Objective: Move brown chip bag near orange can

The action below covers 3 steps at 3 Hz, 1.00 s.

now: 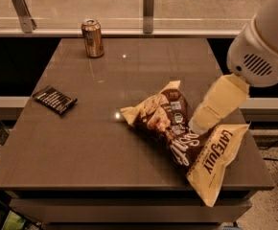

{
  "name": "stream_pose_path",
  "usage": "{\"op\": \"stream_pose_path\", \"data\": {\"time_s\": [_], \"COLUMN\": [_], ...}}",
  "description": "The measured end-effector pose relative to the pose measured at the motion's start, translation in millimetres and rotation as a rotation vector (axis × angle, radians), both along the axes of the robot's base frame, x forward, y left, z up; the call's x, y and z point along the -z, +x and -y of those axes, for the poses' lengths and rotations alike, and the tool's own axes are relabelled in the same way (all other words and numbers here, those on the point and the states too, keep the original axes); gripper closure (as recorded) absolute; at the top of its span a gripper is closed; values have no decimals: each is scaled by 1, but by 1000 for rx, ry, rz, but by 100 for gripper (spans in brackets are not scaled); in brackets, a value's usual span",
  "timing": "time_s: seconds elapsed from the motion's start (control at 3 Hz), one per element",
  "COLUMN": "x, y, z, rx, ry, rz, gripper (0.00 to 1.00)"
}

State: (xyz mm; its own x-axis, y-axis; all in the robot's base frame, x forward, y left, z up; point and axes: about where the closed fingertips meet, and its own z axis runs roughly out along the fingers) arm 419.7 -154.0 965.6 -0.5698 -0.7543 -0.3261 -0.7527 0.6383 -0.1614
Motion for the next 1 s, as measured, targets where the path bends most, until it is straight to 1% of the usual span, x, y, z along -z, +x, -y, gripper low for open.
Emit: {"op": "stream_pose_path", "data": {"time_s": [0.33, 0.67, 1.0], "x": [11, 23, 34], "y": [-2, 0, 0], "z": [-18, -37, -52], "rx": [24, 51, 96], "ry": [29, 31, 20], "rz": [-20, -63, -105], "gripper": [0, 0, 0]}}
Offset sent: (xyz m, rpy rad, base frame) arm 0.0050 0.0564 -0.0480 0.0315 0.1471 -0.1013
